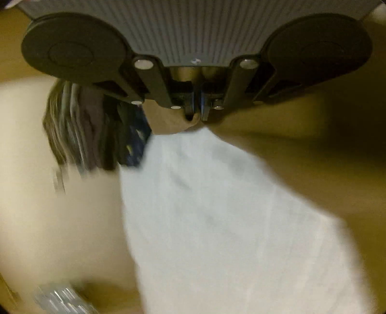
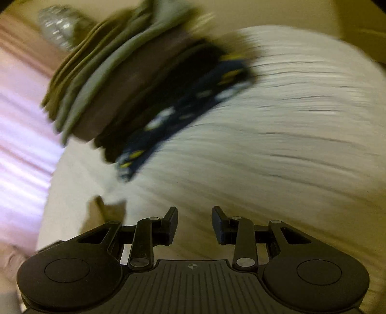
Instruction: Fold clothes
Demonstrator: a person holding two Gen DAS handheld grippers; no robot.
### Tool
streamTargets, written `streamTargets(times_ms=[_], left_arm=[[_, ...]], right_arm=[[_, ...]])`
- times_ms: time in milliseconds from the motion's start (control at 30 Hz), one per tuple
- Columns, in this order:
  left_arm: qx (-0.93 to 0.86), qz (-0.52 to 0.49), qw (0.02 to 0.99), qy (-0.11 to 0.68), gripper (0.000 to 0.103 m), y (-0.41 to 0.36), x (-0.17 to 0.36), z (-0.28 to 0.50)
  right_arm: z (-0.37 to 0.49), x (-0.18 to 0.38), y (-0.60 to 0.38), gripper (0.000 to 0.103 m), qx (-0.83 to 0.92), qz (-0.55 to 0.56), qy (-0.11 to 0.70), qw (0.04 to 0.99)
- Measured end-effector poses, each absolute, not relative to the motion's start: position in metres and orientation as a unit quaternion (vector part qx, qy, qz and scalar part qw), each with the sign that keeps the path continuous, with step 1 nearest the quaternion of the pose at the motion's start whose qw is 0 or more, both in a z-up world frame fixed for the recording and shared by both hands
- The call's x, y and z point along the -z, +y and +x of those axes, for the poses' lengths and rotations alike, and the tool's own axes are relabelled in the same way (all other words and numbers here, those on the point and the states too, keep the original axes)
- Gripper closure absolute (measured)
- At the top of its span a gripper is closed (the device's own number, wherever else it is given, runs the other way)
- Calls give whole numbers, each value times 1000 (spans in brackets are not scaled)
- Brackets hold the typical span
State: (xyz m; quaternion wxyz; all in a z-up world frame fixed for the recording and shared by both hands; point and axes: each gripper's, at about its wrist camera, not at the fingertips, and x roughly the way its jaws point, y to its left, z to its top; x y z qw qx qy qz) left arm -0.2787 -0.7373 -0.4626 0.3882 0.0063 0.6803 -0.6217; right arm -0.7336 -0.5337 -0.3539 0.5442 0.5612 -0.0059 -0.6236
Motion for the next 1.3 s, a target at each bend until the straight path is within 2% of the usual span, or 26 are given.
streamTargets(times_ms=[133, 267, 400, 633, 700, 733, 767, 800, 1200, 1300], left_arm=[[625, 45, 394, 672, 92, -733, 465, -274], [632, 54, 407, 657, 77, -720, 449, -258], [637, 62, 421, 642, 76, -706, 433, -243], [625, 33, 441, 644, 76, -671, 413, -203], [615, 27, 449, 647, 76, -660, 410, -194], [611, 25, 453, 649, 76, -656, 410, -191], [607, 24, 456, 650, 76, -651, 409, -188], [604, 23, 459, 651, 76, -647, 407, -186], [594, 27, 478, 646, 76, -601, 386, -174], [593, 35, 479, 647, 76, -589, 387, -180]], right_arm=[[-694, 369, -567, 68, 575, 576, -6, 581], [-656, 386, -594, 68, 523, 597, -9, 609], [-618, 404, -621, 68, 469, 616, -12, 634], [-616, 451, -612, 68, 467, 703, -244, 478], [-613, 457, -617, 68, 465, 707, -262, 465], [-614, 453, -620, 69, 470, 699, -258, 474], [-614, 448, -622, 78, 475, 691, -254, 482], [-615, 444, -625, 103, 480, 683, -250, 491], [-698, 299, -582, 103, 639, 473, -122, 594], [-713, 334, -577, 103, 656, 529, -73, 534]])
